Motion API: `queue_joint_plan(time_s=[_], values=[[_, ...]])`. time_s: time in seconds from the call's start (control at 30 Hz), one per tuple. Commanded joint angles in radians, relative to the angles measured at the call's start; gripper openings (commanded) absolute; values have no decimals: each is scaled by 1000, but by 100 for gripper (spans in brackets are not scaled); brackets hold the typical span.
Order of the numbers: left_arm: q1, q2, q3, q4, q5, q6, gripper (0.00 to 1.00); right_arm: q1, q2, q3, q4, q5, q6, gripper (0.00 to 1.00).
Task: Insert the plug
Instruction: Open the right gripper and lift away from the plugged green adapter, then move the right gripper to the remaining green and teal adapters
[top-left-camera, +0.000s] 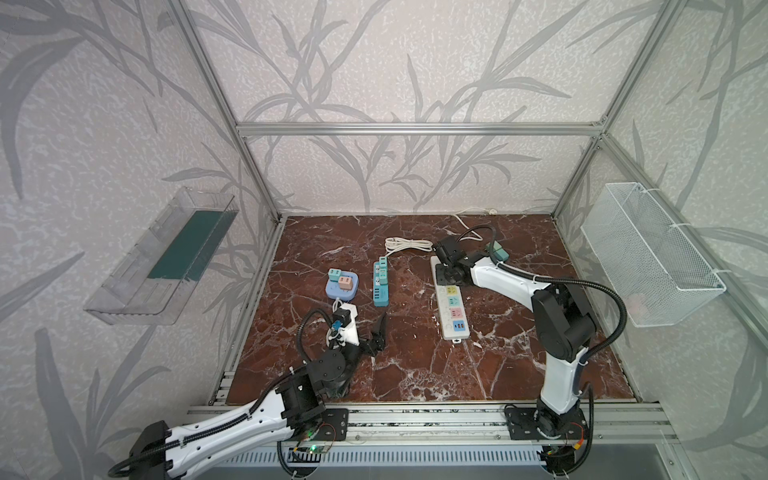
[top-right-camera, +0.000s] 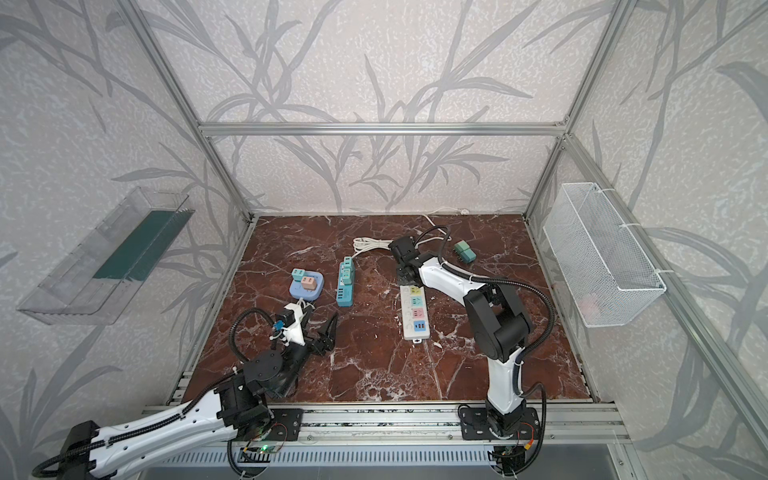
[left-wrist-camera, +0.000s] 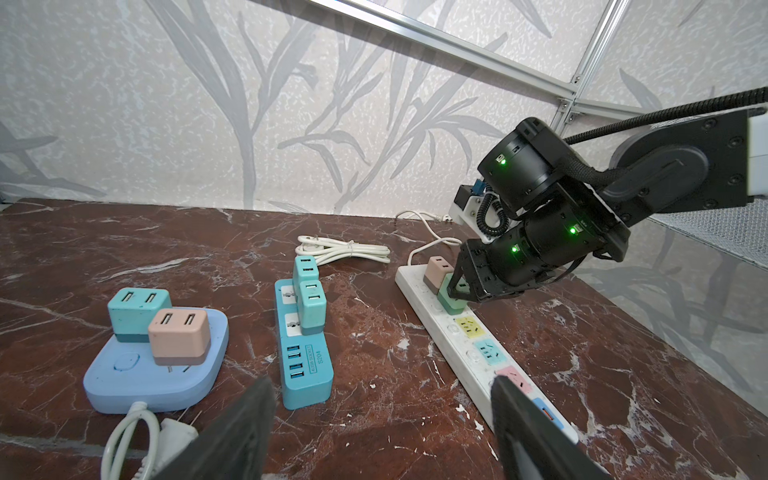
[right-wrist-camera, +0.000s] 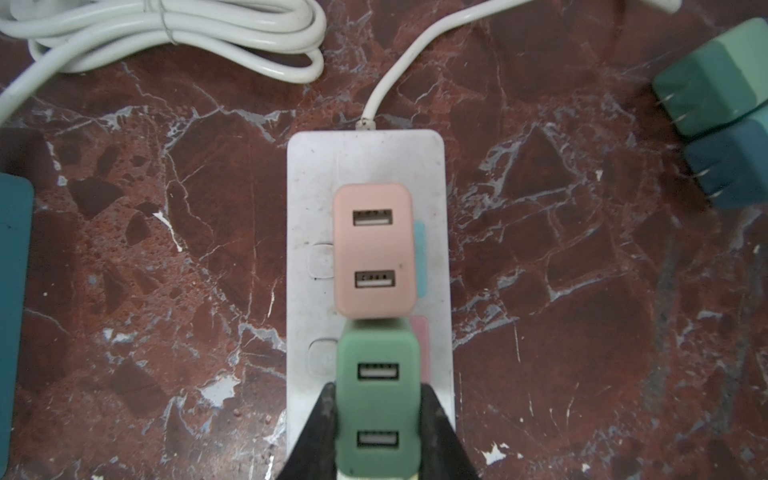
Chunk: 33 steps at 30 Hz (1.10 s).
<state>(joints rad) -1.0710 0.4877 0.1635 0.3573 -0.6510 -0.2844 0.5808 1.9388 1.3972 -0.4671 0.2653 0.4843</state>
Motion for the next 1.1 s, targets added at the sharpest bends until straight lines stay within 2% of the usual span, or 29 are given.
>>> queue_joint_plan(time_s=[0.0,0.13,0.3,0.4,0.6,0.8,1.07], values=[[6,-22,-13,-17,3,-2,82,-8,99,-40,-169,-16,14,0],[5,-39,-12,-20,11,-6,82,-10,56,-70,-140,-48,25,3],[5,-40,2,-35,19,-18,82,-10,-22,-9,-171,-69,-15,38],[6,-40,10,-39,23,-25,82,-18,-75,53,-189,-75,-47,49],[5,-40,28,-54,25,-33,82,-43,-141,103,-161,-49,-120,53],[6,-23,40,-55,24,-35,82,-85,-96,160,-179,-75,-155,53],[5,13,47,-43,25,-36,82,-100,-29,154,-174,-117,-158,50]])
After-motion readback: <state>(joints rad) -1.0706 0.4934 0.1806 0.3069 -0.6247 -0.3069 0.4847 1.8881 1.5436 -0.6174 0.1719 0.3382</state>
